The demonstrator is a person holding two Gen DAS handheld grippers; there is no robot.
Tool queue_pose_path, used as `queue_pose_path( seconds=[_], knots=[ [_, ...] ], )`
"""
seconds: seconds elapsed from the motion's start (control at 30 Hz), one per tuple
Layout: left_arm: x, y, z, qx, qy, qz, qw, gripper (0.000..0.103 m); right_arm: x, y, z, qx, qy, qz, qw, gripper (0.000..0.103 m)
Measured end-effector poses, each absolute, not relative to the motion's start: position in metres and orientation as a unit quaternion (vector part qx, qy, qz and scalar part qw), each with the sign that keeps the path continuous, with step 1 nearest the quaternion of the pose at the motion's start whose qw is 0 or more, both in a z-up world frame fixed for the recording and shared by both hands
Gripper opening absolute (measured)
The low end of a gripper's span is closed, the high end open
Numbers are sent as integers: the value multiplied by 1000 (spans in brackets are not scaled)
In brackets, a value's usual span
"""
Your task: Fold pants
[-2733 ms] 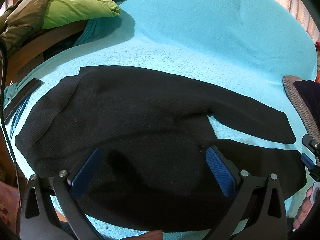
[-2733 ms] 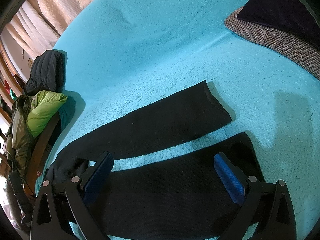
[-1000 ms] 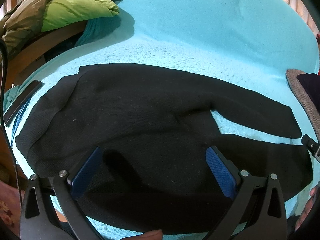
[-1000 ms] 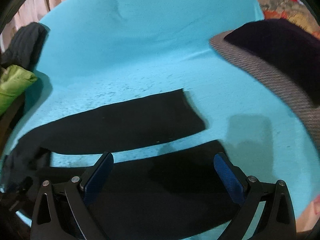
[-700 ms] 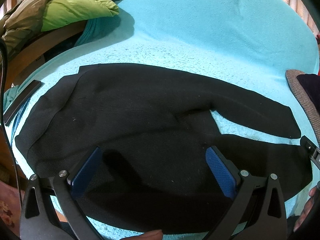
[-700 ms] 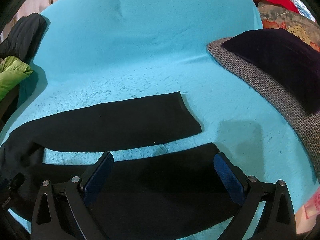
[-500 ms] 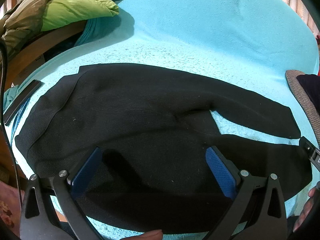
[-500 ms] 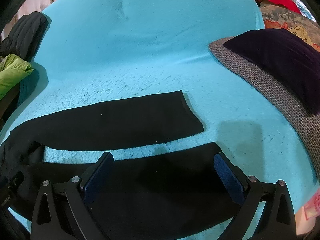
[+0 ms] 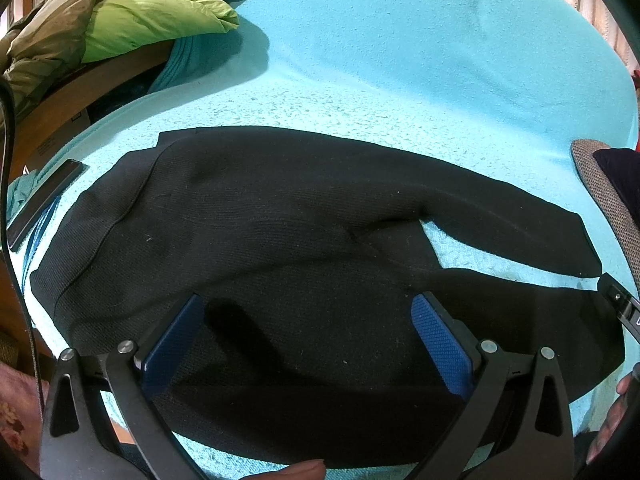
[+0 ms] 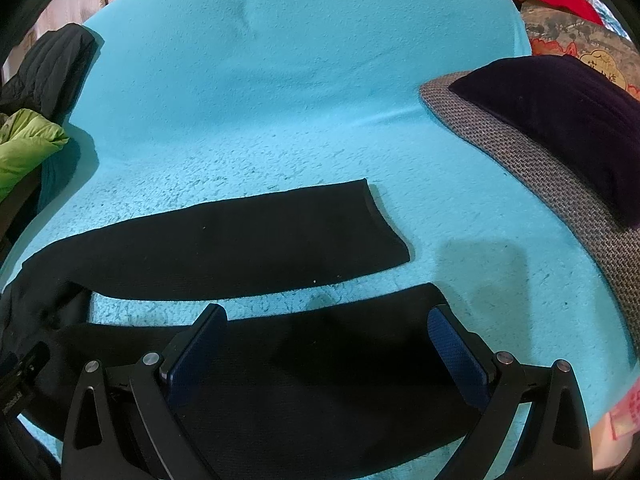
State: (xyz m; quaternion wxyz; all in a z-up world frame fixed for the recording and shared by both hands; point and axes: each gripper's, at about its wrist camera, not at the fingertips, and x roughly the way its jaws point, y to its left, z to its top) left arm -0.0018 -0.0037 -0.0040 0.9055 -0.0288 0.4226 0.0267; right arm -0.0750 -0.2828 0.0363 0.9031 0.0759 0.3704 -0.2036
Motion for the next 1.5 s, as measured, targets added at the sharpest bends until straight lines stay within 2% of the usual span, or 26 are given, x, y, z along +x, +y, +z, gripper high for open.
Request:
queue_pose_path(
  seconds=[1.5],
  knots=[
    [-1, -3, -7, -38, 423, 23, 905, 103, -77, -268, 37, 83, 364, -158, 914, 101]
  ],
)
